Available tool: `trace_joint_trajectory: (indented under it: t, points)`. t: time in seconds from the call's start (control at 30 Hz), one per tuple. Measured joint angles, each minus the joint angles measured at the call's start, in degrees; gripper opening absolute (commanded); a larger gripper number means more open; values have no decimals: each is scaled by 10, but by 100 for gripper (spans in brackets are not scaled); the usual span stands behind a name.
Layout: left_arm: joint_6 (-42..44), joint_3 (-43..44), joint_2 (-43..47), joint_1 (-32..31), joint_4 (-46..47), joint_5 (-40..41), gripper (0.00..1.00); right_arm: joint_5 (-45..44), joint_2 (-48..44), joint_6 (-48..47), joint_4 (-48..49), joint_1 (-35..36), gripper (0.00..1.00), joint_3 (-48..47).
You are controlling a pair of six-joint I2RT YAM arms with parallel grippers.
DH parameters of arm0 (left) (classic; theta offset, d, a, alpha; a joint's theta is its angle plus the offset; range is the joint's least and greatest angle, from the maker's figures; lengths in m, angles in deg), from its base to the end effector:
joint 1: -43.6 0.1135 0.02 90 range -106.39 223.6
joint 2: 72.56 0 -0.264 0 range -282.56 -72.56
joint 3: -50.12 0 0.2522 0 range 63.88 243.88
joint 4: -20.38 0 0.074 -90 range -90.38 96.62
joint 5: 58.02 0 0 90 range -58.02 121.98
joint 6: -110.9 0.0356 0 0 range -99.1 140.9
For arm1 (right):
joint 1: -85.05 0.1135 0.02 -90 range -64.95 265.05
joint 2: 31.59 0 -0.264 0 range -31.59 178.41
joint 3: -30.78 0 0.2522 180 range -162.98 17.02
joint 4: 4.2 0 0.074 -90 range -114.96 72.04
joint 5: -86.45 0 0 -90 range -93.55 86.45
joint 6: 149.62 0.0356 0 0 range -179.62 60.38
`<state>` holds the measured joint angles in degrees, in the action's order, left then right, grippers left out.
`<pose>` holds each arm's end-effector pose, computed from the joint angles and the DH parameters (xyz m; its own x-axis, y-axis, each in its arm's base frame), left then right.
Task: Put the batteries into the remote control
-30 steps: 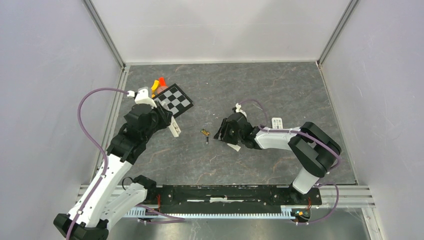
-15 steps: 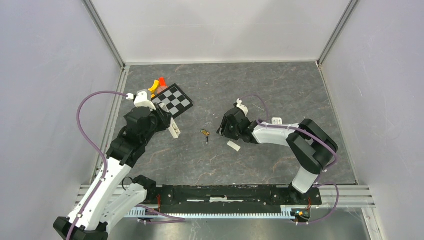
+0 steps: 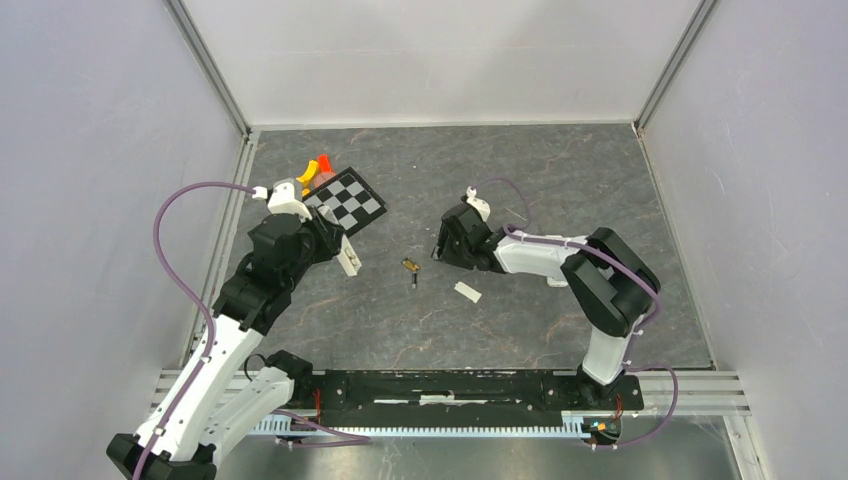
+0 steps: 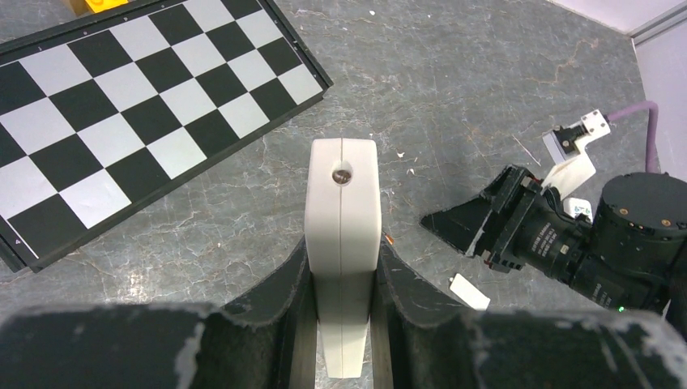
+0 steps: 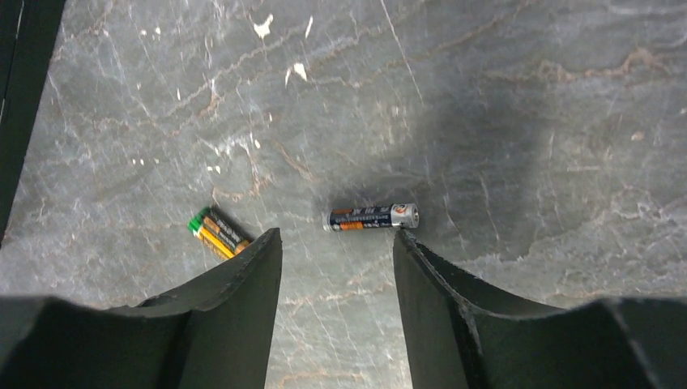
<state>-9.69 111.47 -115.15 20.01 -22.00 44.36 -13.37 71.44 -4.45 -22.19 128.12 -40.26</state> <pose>0.1534 -0.0587 0.3297 -0.4234 -0.3575 -0.8324 -0.0053 0.9198 -0.3923 0.2697 0.2438 0.1536 -0.8061 0.3536 -0.4745 0.1207 0.8832 0.4533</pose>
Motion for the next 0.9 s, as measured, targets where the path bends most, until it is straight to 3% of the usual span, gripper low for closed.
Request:
trace_joint_trajectory:
  t: [0.3,0.5,0.73,0.9]
  points:
    - [0,0,2,0,0,0,2,-67,65,1,-99,0,64,-113]
    - [0,0,9,0,0,0,2,-111,80,-9,-147,2,54,-141]
    - [0,0,9,0,0,0,2,-146,86,-33,-186,17,51,-155]
    - [0,0,9,0,0,0,2,-164,92,-48,-200,33,42,-160]
